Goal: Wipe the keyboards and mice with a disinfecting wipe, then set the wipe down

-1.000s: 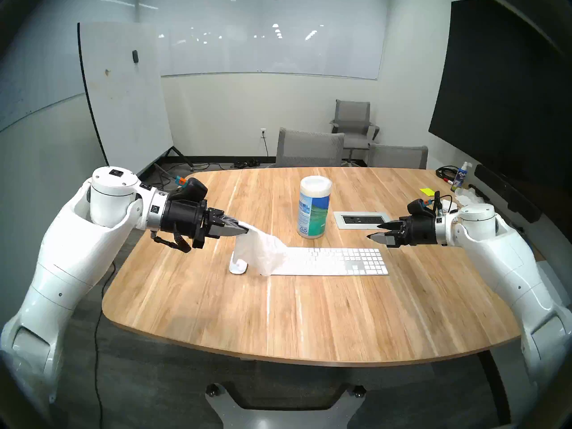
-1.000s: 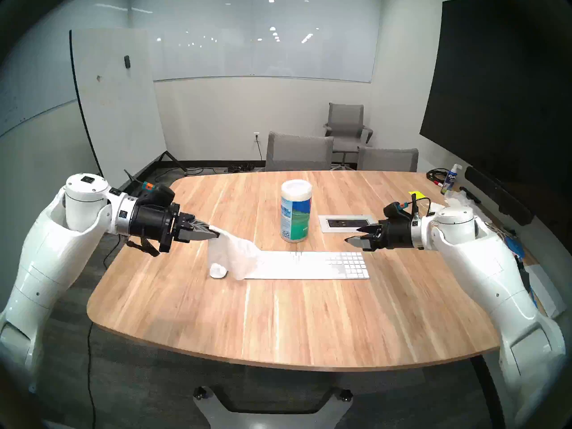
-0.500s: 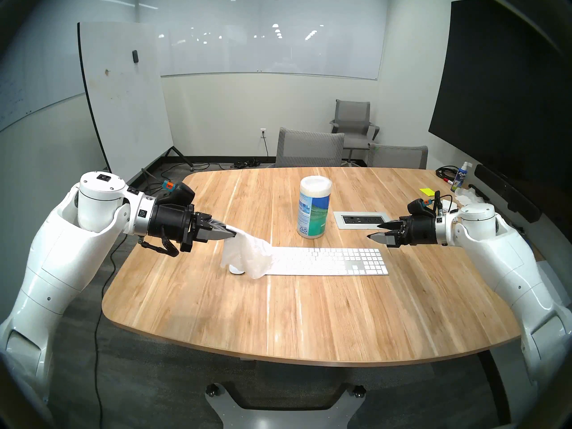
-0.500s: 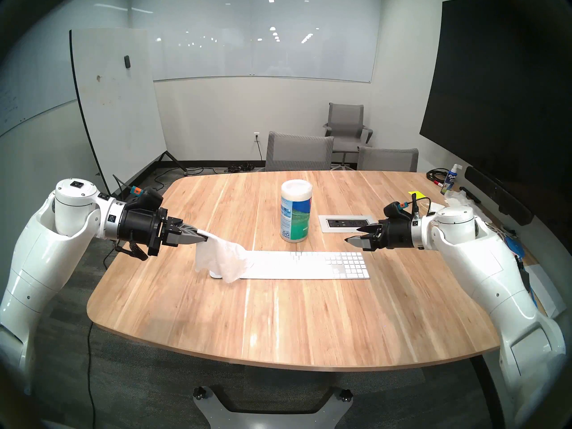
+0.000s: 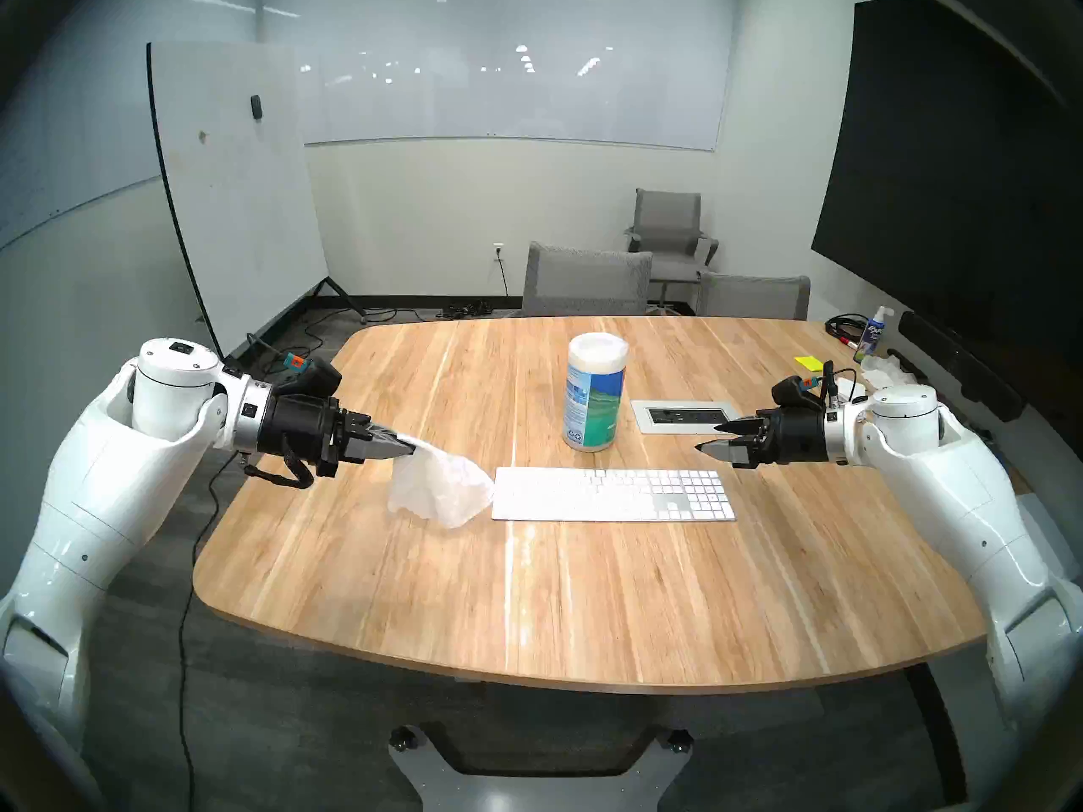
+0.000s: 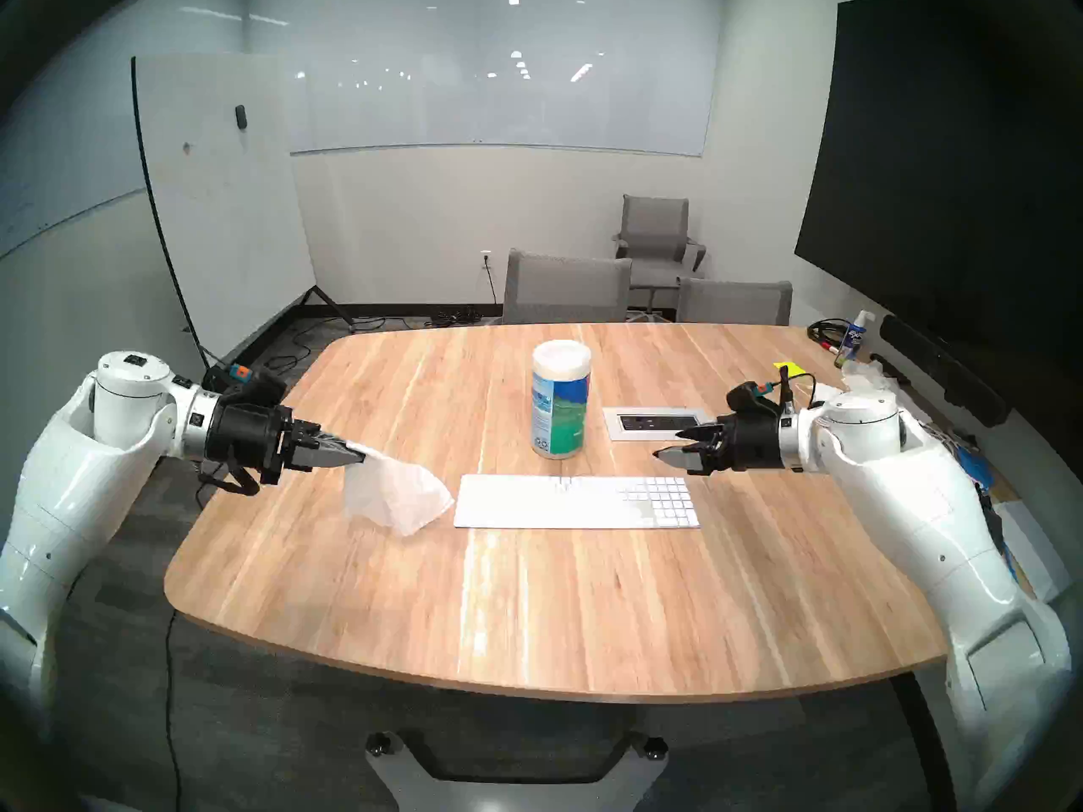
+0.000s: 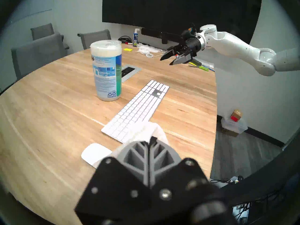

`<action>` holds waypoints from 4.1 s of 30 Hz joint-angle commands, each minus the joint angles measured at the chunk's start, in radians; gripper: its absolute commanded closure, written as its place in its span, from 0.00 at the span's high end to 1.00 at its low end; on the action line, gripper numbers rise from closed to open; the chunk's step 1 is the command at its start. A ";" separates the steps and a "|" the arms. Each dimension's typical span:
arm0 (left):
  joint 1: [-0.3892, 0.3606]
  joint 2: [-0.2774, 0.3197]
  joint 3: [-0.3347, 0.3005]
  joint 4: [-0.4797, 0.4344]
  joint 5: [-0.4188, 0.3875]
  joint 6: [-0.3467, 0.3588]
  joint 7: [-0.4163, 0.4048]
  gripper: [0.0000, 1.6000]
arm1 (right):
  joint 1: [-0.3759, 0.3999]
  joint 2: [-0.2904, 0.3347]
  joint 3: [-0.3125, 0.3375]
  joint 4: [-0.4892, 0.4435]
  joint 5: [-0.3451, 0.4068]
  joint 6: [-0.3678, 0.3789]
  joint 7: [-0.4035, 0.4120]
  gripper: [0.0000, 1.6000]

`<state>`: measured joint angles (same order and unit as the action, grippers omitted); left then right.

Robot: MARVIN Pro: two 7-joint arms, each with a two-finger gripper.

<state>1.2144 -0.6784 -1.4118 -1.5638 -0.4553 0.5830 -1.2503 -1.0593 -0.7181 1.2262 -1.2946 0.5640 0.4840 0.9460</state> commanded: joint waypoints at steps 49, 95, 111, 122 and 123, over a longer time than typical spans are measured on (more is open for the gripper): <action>-0.520 -0.327 0.345 0.614 0.250 -0.057 -0.054 0.00 | 0.019 0.002 0.012 -0.005 0.001 -0.003 -0.003 1.00; -0.539 -0.311 0.511 0.639 0.213 0.055 -0.078 0.00 | 0.019 0.002 0.013 -0.005 0.001 -0.003 -0.003 1.00; -0.568 -0.298 0.601 0.670 0.151 0.085 -0.030 0.00 | 0.019 0.002 0.013 -0.005 0.001 -0.003 -0.003 1.00; -0.588 -0.309 0.650 0.709 0.123 0.091 -0.015 0.00 | 0.019 0.002 0.013 -0.005 0.001 -0.003 -0.003 1.00; -0.590 -0.310 0.654 0.712 0.121 0.092 -0.017 0.00 | 0.019 0.002 0.013 -0.005 0.001 -0.003 -0.003 1.00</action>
<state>0.6660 -0.9785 -0.7622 -0.8531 -0.3107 0.6777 -1.1584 -1.0587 -0.7177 1.2267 -1.2942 0.5622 0.4835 0.9455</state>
